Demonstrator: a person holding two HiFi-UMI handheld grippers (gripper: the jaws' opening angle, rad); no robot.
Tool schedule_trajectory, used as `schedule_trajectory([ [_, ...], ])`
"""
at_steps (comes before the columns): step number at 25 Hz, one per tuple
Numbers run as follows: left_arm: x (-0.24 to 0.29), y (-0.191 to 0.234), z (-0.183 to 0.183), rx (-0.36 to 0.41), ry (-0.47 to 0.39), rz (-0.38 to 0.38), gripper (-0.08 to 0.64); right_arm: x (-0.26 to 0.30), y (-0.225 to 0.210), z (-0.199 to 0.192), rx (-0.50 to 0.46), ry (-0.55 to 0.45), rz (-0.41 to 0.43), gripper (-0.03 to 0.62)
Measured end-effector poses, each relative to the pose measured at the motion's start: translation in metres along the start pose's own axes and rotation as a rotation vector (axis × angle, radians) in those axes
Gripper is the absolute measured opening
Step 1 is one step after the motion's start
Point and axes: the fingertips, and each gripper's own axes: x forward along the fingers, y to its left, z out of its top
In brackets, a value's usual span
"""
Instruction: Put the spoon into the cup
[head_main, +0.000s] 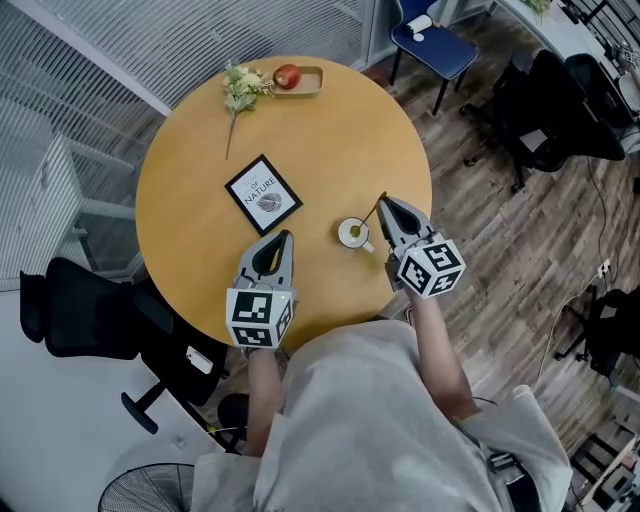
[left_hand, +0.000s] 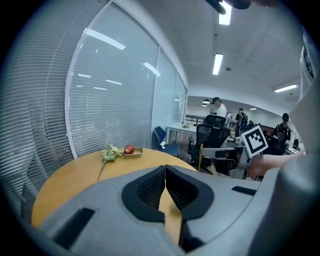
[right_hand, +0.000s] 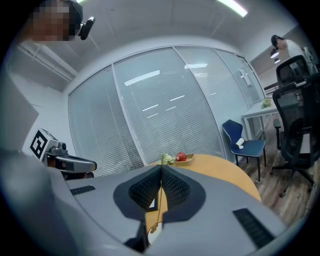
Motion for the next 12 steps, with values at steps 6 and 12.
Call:
schedule_trajectory([
  [6, 0.013, -0.004, -0.025, -0.029, 0.043, -0.022, 0.009, 0.009, -0.002, -0.005, -0.01, 0.009, 0.009, 0.002],
  [12, 0.016, -0.01, -0.05, -0.059, 0.061, -0.029, 0.009, 0.015, -0.005, -0.022, -0.005, 0.026, 0.006, 0.002],
])
